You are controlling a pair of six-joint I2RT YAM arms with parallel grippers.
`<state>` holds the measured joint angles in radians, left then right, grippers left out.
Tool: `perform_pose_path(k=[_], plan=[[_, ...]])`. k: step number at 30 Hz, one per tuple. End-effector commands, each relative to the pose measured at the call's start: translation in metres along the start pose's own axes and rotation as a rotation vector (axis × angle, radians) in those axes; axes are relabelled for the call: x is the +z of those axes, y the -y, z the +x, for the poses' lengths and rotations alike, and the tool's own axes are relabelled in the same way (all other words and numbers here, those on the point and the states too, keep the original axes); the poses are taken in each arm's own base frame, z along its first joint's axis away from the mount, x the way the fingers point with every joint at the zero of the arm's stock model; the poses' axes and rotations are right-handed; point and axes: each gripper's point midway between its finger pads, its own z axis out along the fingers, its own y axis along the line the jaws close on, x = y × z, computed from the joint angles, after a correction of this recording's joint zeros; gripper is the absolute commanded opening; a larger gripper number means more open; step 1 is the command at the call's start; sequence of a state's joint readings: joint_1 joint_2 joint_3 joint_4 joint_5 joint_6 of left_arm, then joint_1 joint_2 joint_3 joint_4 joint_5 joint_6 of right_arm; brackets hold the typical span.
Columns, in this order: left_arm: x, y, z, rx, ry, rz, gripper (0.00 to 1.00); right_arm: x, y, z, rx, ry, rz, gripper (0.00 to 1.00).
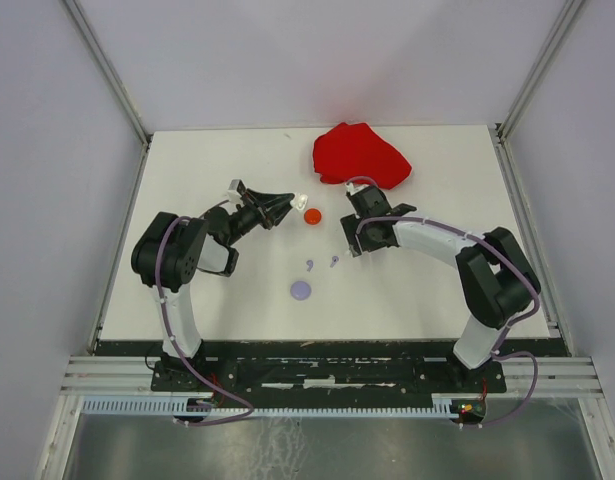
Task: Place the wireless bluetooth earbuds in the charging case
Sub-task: Pick up the earbud from the center of the board.
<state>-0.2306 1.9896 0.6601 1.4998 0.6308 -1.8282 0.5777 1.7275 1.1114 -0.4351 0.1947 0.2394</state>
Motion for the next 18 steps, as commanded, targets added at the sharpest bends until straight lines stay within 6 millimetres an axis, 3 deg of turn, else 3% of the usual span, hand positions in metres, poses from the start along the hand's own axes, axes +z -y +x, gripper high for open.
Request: perform_pose_path(k=[1, 18], plan=[[-0.003, 0.026, 0.009, 0.047, -0.032, 0.096, 0.03, -0.001, -0.007, -0.019, -0.037, 0.049, 0.0, 0.79], [-0.004, 0.025, 0.007, 0.045, -0.033, 0.095, 0.03, 0.016, -0.014, -0.015, -0.074, 0.018, 0.016, 0.79]])
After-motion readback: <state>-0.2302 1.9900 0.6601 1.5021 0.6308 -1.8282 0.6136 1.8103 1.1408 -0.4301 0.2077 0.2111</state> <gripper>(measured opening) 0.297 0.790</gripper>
